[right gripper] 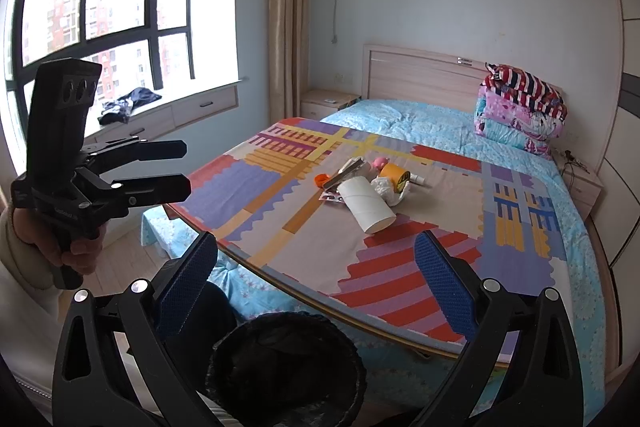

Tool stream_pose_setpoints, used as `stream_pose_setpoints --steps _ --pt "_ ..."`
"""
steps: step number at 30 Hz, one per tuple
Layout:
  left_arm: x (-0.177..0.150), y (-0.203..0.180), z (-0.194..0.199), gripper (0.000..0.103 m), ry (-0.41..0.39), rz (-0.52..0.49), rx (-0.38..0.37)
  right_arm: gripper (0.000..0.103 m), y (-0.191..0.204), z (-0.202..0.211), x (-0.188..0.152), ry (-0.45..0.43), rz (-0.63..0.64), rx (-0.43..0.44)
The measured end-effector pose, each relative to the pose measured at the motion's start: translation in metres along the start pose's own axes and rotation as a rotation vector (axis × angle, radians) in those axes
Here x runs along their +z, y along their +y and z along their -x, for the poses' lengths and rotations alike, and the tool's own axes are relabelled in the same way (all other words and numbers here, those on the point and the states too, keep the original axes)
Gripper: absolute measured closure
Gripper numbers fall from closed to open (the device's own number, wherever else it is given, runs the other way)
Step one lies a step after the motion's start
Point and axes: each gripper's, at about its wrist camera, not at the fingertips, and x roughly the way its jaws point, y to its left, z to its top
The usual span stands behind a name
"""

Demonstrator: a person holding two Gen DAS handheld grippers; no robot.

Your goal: Collect trash

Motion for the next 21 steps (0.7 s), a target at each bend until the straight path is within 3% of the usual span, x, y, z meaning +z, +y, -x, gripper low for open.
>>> stream_pose_setpoints --steps 21 --pt "0.014 0.037 -0.049 0.008 0.066 0.014 0.055 0.003 -0.017 -0.05 0.01 0.05 0.004 0.033"
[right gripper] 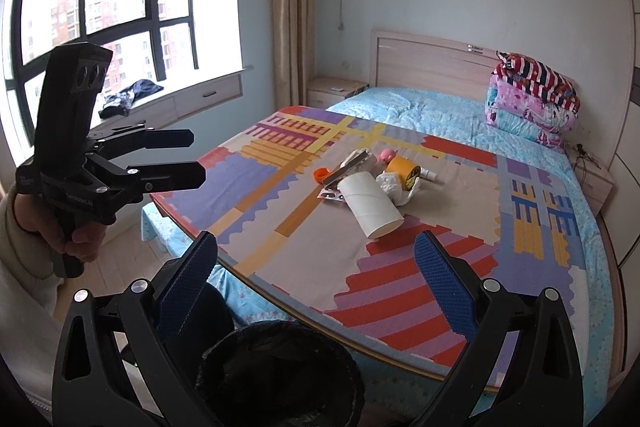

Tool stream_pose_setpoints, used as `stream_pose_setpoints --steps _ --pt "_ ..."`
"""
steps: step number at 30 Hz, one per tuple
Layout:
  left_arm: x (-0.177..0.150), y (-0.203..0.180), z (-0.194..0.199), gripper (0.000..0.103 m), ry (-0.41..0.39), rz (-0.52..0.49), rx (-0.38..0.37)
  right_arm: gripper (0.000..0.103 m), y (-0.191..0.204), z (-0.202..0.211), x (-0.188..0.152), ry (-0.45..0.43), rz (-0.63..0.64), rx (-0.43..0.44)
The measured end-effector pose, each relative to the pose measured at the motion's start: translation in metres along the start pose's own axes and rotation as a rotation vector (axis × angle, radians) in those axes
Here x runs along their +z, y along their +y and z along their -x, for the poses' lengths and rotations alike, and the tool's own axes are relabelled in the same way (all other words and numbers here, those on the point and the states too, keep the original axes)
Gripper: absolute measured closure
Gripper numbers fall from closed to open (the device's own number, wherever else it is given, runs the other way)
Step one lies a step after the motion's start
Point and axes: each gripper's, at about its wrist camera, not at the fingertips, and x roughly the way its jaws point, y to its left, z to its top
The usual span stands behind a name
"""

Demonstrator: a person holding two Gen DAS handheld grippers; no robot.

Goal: Collect trash
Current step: 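Reach the right gripper to the white cardboard tube and close on it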

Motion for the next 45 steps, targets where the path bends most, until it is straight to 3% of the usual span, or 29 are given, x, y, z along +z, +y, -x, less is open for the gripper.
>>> stream_pose_setpoints --steps 10,14,22,25,31,35,39,45 --pt "0.01 0.017 -0.041 0.009 0.045 -0.004 0.003 0.003 -0.02 -0.032 -0.008 0.051 -0.055 0.011" --pt "0.014 0.025 -0.061 0.025 0.066 -0.009 0.013 0.003 -0.026 -0.043 -0.011 0.073 -0.064 0.009" --pt "0.026 0.04 -0.102 0.036 0.113 -0.035 0.022 0.003 -0.043 -0.07 -0.005 0.098 -0.061 0.002" --pt "0.03 0.047 -0.121 0.044 0.139 -0.043 0.026 0.003 -0.049 -0.083 0.0 0.107 -0.048 0.005" --pt "0.036 0.058 -0.157 0.045 0.181 -0.055 0.019 0.004 -0.06 -0.114 0.007 0.14 -0.043 0.025" --pt "0.039 0.064 -0.181 0.055 0.216 -0.066 0.02 0.004 -0.065 -0.13 0.011 0.153 -0.032 0.029" --pt "0.04 0.071 -0.209 0.055 0.26 -0.073 0.027 0.004 -0.066 -0.143 0.016 0.161 -0.012 0.043" --pt "0.041 0.08 -0.238 0.062 0.307 -0.059 0.014 0.014 -0.069 -0.164 0.02 0.195 0.004 0.041"
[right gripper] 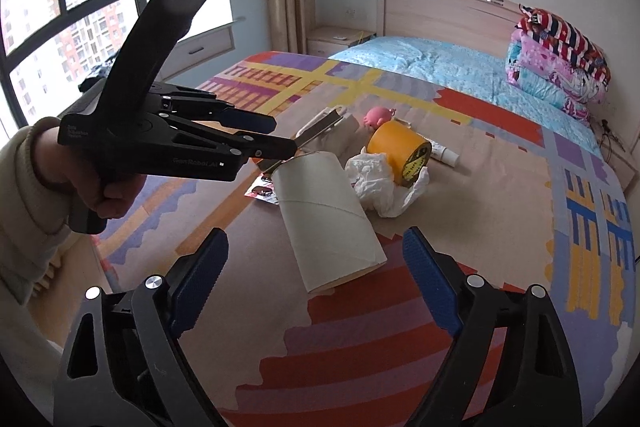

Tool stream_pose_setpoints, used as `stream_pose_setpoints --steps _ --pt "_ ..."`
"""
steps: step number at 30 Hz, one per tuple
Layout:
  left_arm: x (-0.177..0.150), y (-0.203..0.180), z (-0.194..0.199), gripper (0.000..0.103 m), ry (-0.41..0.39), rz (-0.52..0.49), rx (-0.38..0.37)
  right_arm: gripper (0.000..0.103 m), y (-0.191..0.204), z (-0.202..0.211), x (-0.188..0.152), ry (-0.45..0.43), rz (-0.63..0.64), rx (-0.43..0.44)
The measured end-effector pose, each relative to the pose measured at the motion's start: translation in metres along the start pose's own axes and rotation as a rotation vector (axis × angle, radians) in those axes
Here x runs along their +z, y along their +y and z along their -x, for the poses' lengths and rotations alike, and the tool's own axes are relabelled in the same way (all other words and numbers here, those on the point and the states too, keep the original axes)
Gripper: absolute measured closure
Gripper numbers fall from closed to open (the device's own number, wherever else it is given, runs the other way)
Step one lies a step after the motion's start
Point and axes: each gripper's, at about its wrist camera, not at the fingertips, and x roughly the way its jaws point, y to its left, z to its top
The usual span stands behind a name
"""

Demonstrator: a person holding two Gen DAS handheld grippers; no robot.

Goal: Collect trash
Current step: 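Reach the right gripper to the white cardboard tube and close on it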

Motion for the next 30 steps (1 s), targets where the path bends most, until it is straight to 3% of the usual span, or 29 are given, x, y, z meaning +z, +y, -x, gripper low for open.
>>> stream_pose_setpoints --steps 4,9,12,14,15,18,22,30 --pt "0.002 0.003 -0.014 0.068 0.044 0.01 -0.026 0.018 0.0 -0.014 0.005 0.027 0.015 -0.006" --pt "0.004 0.003 -0.025 0.07 0.058 -0.002 0.004 0.018 0.006 -0.026 0.009 0.05 0.046 -0.002" --pt "0.004 0.002 -0.026 0.076 0.058 0.004 -0.005 0.018 0.008 -0.032 0.01 0.063 0.05 -0.007" --pt "0.004 0.001 -0.025 0.088 0.049 -0.003 0.01 0.021 0.008 -0.037 0.009 0.081 0.049 -0.013" --pt "0.004 0.0 -0.024 0.088 0.046 -0.005 0.012 0.025 0.009 -0.039 0.008 0.09 0.047 -0.009" --pt "0.003 -0.001 -0.021 0.089 0.037 -0.005 0.0 0.037 0.009 -0.043 0.005 0.11 0.041 -0.006" --pt "0.002 -0.001 -0.018 0.089 0.025 0.006 -0.009 0.045 0.009 -0.045 0.0 0.131 0.031 -0.003" --pt "0.002 -0.002 0.009 0.089 -0.026 0.019 -0.005 0.051 0.012 -0.036 -0.001 0.13 0.019 -0.002"
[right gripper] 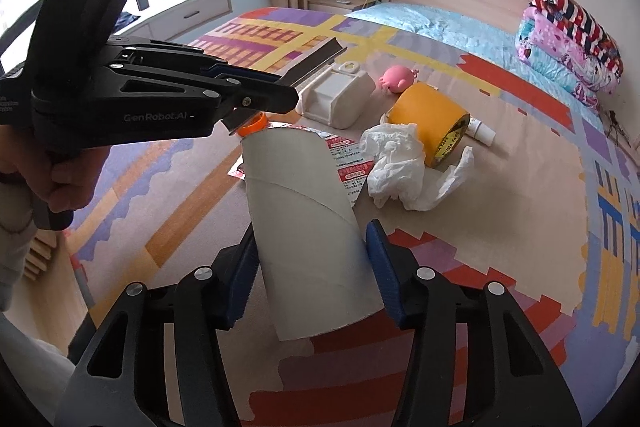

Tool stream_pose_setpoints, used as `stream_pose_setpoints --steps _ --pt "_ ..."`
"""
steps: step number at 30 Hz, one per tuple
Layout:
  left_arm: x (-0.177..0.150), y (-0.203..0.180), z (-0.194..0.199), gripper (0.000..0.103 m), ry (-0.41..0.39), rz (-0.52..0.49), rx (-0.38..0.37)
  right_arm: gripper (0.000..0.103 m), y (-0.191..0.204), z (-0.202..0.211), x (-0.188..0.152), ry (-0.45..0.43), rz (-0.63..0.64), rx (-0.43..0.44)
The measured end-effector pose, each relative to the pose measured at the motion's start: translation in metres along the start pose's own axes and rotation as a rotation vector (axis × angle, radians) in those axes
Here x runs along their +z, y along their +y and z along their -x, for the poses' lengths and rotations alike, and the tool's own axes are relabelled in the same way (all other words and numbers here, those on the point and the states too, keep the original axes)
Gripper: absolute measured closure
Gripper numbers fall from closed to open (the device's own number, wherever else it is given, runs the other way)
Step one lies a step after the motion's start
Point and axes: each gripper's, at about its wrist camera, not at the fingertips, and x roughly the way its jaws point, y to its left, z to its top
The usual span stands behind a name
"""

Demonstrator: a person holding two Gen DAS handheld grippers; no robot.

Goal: Collect trash
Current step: 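Reach the right gripper to the white cardboard tube and close on it, then lift the cardboard tube with the right gripper and carry it over the black bin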

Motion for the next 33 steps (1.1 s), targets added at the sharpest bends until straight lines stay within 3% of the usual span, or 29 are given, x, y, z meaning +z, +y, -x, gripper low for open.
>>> stream_pose_setpoints --steps 9,23,33 --pt "-0.004 -0.005 0.036 0.089 -0.05 0.012 0.009 0.068 0.02 0.021 -0.004 -0.009 0.031 0.011" --pt "-0.016 -0.031 0.087 0.089 -0.105 0.01 -0.01 0.069 0.03 0.059 -0.017 -0.062 0.019 -0.006" --pt "-0.046 -0.058 0.116 0.089 -0.117 0.012 -0.041 0.069 0.039 0.092 -0.039 -0.095 0.021 -0.017"
